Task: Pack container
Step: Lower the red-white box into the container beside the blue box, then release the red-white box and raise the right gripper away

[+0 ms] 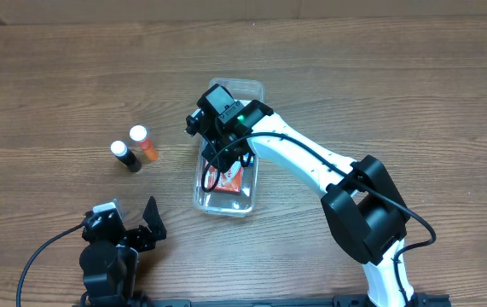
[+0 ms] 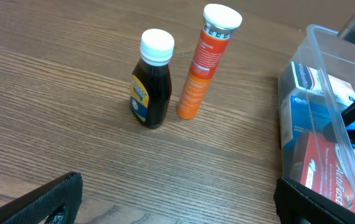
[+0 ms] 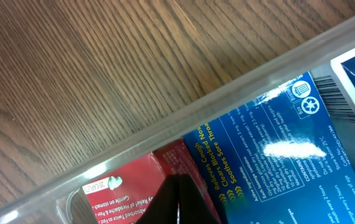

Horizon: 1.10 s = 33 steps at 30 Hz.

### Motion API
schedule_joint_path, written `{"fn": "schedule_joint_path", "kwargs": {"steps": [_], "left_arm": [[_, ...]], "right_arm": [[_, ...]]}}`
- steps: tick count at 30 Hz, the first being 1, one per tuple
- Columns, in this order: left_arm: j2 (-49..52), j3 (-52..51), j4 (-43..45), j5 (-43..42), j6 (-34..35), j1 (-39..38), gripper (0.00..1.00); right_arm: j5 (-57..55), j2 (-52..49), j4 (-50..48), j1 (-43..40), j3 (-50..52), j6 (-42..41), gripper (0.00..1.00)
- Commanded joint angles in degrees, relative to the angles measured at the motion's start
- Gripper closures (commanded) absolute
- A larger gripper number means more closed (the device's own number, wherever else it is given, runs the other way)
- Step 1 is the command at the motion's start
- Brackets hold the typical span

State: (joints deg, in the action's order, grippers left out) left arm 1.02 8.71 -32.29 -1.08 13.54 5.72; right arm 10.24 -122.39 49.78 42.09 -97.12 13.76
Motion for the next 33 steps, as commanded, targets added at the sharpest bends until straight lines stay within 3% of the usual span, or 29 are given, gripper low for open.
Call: {"fn": "schedule_joint_path", "kwargs": {"steps": [1, 18, 21, 25, 33], "left_arm": [[-0.31, -0.17, -0.02, 0.00, 0.63, 0.00, 0.00], [-0.31, -0.17, -0.02, 0.00, 0.63, 0.00, 0.00], [-0.31, -0.17, -0.02, 0.00, 0.63, 0.00, 0.00], [-0.31, -0.17, -0.02, 0.00, 0.63, 0.00, 0.00], [-0.31, -0.17, -0.02, 0.00, 0.63, 0.00, 0.00]], "right_arm": [[0.31, -0.98, 0.50, -0.11, 0.44, -0.76, 0.96], [-1.90, -0.48, 1.77, -0.11, -1.38, -3.10, 0.96], [-0.02, 0.04, 6.56, 0.61, -2.71, -5.68, 0.96], [5.99, -0.04, 7.72, 1.38, -0.76, -17.44, 0.96], [18.45, -0.09, 9.09, 3.61, 1.60, -17.66, 0.96]]}}
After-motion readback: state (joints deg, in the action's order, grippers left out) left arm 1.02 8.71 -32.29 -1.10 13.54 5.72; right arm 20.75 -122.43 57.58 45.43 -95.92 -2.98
